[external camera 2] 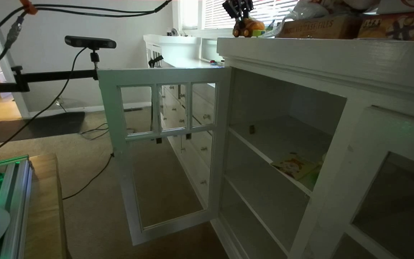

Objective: Put the car on top of the cabinet.

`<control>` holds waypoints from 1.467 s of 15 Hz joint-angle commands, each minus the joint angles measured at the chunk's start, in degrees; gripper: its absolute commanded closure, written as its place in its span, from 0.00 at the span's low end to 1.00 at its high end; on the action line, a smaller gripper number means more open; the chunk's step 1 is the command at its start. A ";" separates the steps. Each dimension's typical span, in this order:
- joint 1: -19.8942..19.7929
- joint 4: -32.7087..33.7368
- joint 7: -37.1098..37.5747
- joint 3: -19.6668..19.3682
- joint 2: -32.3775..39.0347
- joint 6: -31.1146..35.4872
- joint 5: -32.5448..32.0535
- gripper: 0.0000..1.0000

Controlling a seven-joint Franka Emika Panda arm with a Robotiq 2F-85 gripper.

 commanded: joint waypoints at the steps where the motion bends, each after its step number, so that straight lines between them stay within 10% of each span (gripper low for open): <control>1: -2.80 5.03 2.62 0.74 0.15 -1.56 0.78 0.43; 7: -3.15 6.24 2.87 0.65 0.59 -1.19 0.82 0.02; 22: -1.31 1.81 -32.97 3.26 13.16 -9.29 2.23 0.00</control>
